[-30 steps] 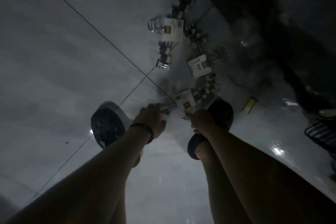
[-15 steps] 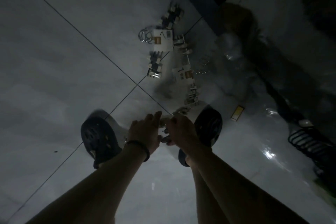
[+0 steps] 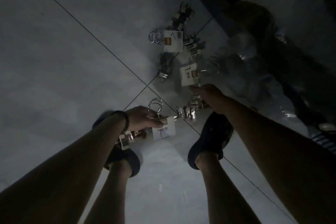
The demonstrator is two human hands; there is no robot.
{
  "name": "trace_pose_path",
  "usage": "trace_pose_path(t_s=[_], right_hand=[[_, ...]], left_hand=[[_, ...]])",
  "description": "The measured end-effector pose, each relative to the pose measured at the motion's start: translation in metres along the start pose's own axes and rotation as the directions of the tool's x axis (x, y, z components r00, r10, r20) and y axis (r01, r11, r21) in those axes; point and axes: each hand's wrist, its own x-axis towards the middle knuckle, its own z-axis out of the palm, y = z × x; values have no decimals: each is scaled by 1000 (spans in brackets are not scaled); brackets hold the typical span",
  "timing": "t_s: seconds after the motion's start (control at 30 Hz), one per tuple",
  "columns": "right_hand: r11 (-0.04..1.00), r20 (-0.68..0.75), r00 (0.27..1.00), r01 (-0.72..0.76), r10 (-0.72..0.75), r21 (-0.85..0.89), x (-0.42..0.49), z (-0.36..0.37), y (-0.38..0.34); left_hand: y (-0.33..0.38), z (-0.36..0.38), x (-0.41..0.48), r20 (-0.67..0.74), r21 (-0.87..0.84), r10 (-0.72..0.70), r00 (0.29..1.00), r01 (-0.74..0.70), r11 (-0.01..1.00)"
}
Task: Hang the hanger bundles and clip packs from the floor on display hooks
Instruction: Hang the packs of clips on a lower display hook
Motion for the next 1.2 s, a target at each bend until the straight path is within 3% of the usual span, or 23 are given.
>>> trace_pose_path(t_s=[0.03,0.13,0.23,0.27,0.37,0.5,0.63,0.73,0.83,0.9,0.97,1.07,1.2], right_hand=[[1000,29,1000,8,-9,11,4,5,-2],[994,-64,994,89,-93,-67,9,18,-3],[992,-90,992,93,-86,85,1,18,2],[993,-129,987,107,-99,57,-3,15,4],[909,-287,929,104,-234,-403,-20,0,13],[704,-207,907,125,-366,-700,-76,-20,19],[833,-282,911,106,-299,-543,-179,-33,-9],[889,-228,911,237,-343,-393,-258,-42,-30],[844,-144,892,337,-428,-418,-345,-60,-56],[774,-139,860,357,-491,-524,-408,-79,-74],[772,-177,834,375,-522,-512,-470,-98,-89],[775,-243,789,405,-564,-485,-574,-124,-111],[823,-308,776,443,-550,-356,-689,-153,-112]], left_hand=[[0,1,0,-9,-12,12,1000,-12,1000],[-3,9,-2,-22,-107,14,1000,-17,994],[-6,14,-21,70,-277,-6,998,26,960],[-7,14,-28,86,-342,-38,996,66,937],[-1,12,-54,56,-486,-150,987,158,860],[12,10,-95,-80,-586,-167,983,90,805],[40,7,-150,-292,-657,-152,944,-83,749],[79,7,-206,-361,-765,-110,926,-227,603],[118,12,-274,-475,-783,-103,874,-366,503],[145,20,-323,-559,-780,-156,814,-453,433],[170,27,-372,-613,-765,-178,770,-522,377],[204,37,-448,-631,-753,-140,763,-559,347],[253,52,-549,-667,-707,-79,741,-596,380]])
